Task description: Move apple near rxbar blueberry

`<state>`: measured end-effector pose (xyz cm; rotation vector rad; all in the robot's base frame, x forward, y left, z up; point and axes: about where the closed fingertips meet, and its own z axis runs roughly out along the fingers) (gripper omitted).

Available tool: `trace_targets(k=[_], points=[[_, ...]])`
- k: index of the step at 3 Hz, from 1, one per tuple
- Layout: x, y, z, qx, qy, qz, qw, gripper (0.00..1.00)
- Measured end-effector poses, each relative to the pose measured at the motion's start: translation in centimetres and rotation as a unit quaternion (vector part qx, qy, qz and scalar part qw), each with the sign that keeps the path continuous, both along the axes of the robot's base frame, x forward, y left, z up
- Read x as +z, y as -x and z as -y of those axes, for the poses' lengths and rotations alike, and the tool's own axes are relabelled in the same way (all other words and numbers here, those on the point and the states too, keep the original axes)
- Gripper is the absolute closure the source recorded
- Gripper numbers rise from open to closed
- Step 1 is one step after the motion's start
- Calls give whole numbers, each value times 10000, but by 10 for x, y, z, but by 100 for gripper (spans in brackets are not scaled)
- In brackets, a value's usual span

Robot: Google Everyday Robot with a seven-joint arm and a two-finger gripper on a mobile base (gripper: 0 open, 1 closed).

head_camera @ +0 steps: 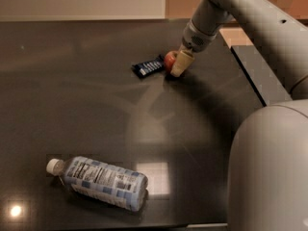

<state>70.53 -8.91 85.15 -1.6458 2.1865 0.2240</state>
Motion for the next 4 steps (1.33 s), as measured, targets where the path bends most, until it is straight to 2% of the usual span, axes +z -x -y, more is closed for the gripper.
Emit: trace_targets(k=[2,3,4], points=[[-5,-1,-3,18,-4,-33,10000,12],[-8,-2,-5,27,-4,-48,10000,0],[-8,-2,-5,27,-4,-49,10000,0]])
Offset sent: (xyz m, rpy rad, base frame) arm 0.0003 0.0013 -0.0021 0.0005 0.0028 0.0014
